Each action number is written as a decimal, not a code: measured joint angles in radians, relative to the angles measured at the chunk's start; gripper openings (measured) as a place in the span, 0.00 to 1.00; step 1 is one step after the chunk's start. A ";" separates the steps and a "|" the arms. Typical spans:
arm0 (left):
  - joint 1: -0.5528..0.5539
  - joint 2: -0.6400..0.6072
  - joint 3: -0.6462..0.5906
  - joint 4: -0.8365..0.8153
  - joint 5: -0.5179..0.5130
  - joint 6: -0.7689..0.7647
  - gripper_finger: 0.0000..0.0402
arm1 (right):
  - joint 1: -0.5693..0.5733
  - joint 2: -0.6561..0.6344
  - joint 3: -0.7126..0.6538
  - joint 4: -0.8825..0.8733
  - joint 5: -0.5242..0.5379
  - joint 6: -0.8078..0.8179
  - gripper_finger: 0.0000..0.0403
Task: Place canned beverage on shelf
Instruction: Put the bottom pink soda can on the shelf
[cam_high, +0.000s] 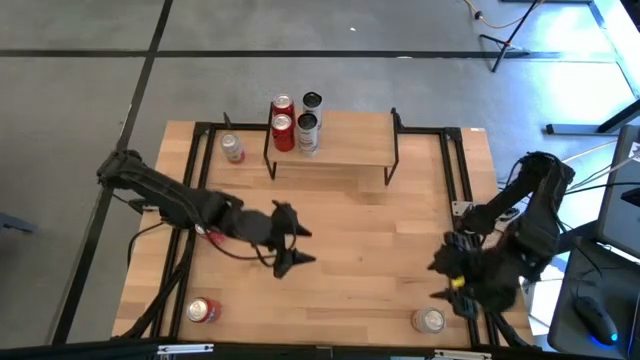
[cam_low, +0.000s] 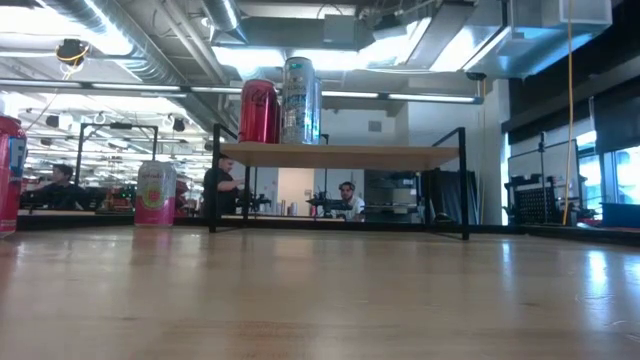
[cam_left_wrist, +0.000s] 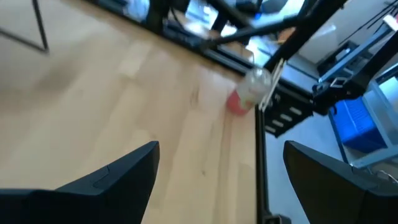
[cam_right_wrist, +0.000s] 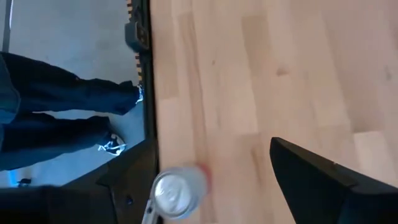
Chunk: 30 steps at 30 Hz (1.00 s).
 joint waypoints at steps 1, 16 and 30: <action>-0.013 0.015 0.000 0.000 -0.003 -0.023 0.82 | 0.029 0.008 0.000 -0.002 0.010 0.032 0.74; -0.074 0.100 -0.002 0.010 -0.012 -0.123 0.82 | 0.327 0.263 0.000 -0.032 0.085 0.458 0.74; -0.074 0.100 -0.002 0.035 -0.013 -0.120 0.82 | 0.355 0.369 0.000 -0.031 0.225 0.592 0.74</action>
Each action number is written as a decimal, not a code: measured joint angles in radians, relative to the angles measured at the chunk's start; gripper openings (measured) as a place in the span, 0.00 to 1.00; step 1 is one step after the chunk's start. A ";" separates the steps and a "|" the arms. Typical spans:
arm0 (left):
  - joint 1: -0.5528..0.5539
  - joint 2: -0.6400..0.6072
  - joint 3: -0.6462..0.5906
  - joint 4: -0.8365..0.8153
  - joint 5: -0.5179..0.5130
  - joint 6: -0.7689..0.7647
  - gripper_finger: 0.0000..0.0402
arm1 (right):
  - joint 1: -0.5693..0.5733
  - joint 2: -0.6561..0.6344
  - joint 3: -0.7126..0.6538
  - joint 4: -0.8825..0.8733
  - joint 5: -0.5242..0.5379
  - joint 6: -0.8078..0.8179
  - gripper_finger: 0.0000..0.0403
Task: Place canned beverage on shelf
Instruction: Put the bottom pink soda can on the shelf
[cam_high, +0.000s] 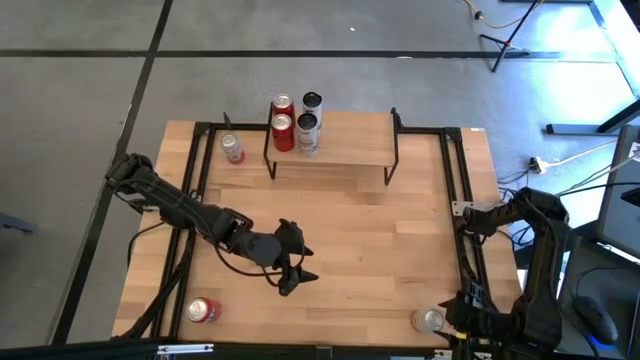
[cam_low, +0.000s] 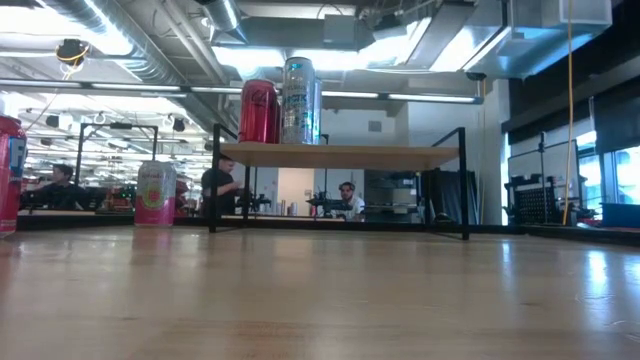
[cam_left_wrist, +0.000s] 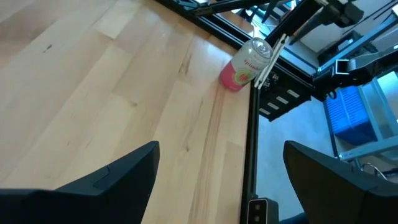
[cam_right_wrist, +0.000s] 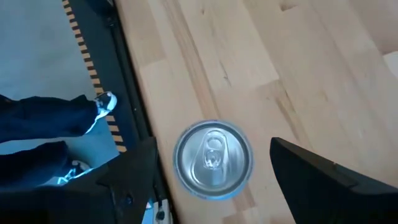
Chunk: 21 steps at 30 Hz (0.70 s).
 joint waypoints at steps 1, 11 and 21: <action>0.000 0.000 0.000 0.000 0.000 0.000 0.82 | 0.000 0.003 0.000 0.000 0.007 -0.003 0.74; 0.000 0.000 0.000 0.000 -0.001 0.000 0.82 | -0.055 0.058 0.000 0.012 -0.075 -0.055 0.74; 0.000 0.000 0.000 0.000 -0.009 0.001 0.82 | -0.144 0.075 0.000 0.028 -0.210 -0.200 0.74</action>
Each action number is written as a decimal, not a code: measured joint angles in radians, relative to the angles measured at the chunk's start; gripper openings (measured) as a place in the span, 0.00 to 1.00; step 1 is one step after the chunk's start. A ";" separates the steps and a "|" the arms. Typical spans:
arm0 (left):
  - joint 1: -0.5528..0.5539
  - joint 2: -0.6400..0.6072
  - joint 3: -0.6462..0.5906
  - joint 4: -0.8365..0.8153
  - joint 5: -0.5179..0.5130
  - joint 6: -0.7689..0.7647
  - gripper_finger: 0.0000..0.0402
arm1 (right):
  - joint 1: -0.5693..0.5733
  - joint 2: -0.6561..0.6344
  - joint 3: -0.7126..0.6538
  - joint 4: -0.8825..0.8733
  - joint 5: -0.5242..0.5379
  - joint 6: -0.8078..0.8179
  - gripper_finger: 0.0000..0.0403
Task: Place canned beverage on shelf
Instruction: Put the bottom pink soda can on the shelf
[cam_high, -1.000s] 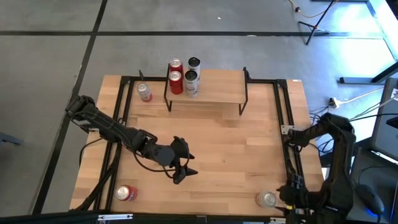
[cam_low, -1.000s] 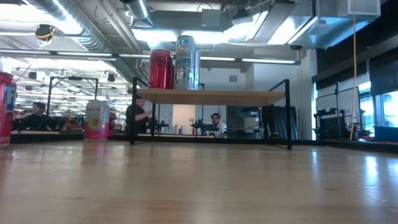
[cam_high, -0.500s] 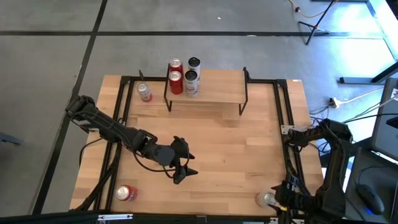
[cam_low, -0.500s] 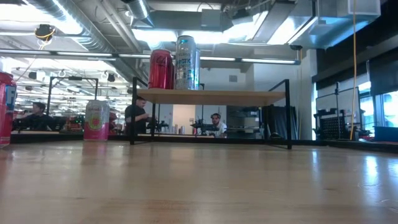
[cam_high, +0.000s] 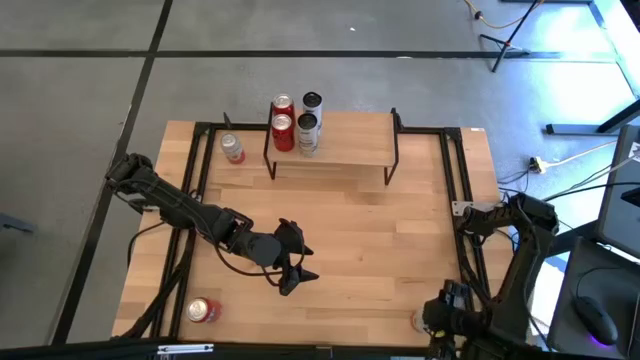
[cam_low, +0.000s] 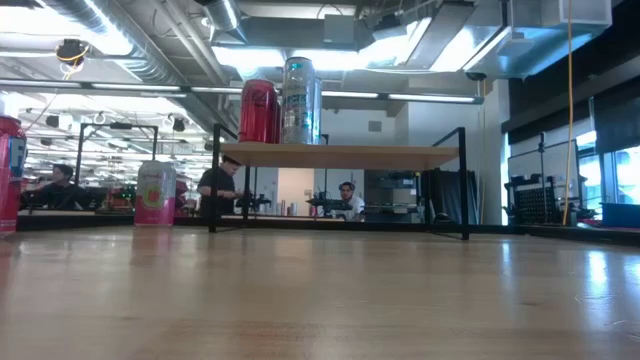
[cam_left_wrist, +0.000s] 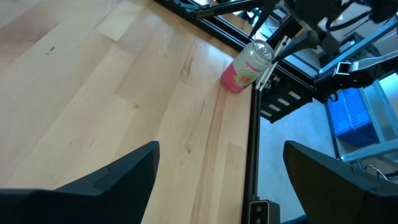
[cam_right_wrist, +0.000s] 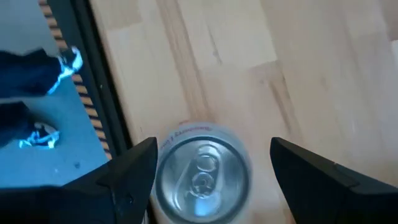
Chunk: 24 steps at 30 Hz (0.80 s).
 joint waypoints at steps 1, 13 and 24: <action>0.000 0.000 0.000 0.000 0.000 0.000 0.82 | -0.003 0.004 0.000 0.005 -0.014 -0.014 0.74; 0.000 0.000 0.000 -0.003 0.000 0.008 0.82 | -0.014 -0.004 -0.070 0.060 -0.126 0.005 0.74; 0.000 0.000 0.000 -0.005 0.005 0.008 0.82 | -0.062 -0.003 -0.103 0.102 -0.171 -0.076 0.74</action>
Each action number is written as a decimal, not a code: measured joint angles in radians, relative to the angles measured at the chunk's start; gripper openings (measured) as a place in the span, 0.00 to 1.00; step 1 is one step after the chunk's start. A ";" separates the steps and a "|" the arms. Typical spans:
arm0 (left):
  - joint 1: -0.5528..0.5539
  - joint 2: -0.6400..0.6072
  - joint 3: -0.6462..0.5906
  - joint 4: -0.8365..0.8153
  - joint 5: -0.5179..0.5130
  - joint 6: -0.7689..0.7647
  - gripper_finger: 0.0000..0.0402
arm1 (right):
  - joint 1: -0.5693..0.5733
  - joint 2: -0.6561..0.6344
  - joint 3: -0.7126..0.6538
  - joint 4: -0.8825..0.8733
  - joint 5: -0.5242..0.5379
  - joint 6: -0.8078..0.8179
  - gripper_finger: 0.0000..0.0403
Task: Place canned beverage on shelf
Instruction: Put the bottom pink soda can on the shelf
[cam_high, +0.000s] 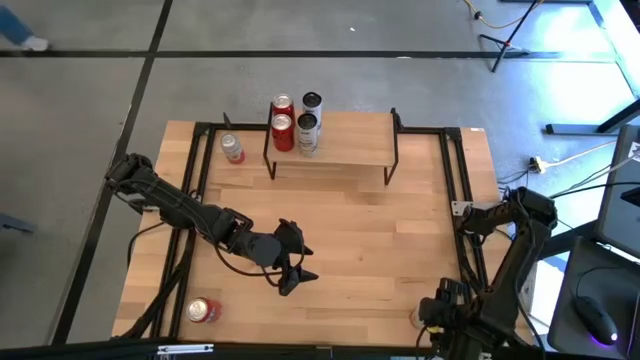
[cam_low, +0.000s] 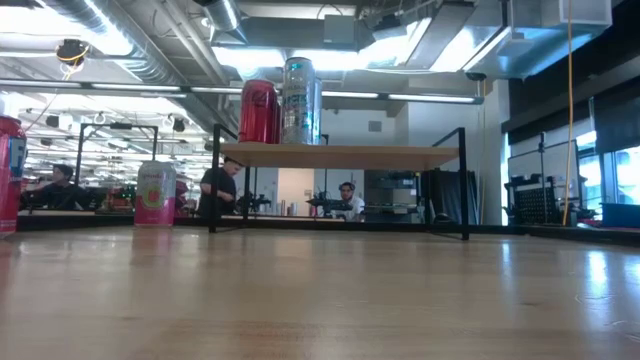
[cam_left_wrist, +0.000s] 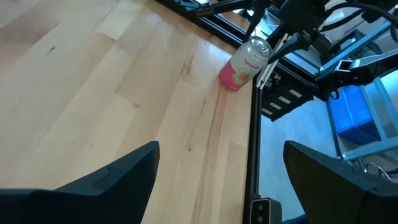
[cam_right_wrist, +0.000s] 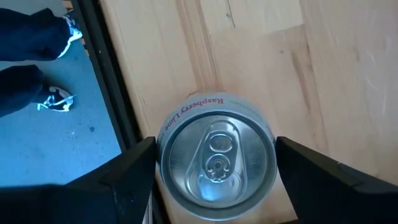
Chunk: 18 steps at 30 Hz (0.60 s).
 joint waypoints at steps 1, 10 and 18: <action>0.000 0.000 0.000 0.000 0.001 0.000 0.82 | 0.001 0.000 0.000 0.000 0.004 0.000 0.74; 0.000 0.000 0.000 0.000 0.005 0.000 0.82 | 0.002 0.001 0.030 -0.022 0.025 -0.048 0.74; 0.000 0.000 0.000 0.000 0.004 -0.001 0.82 | 0.001 0.002 0.037 -0.029 0.041 -0.091 0.75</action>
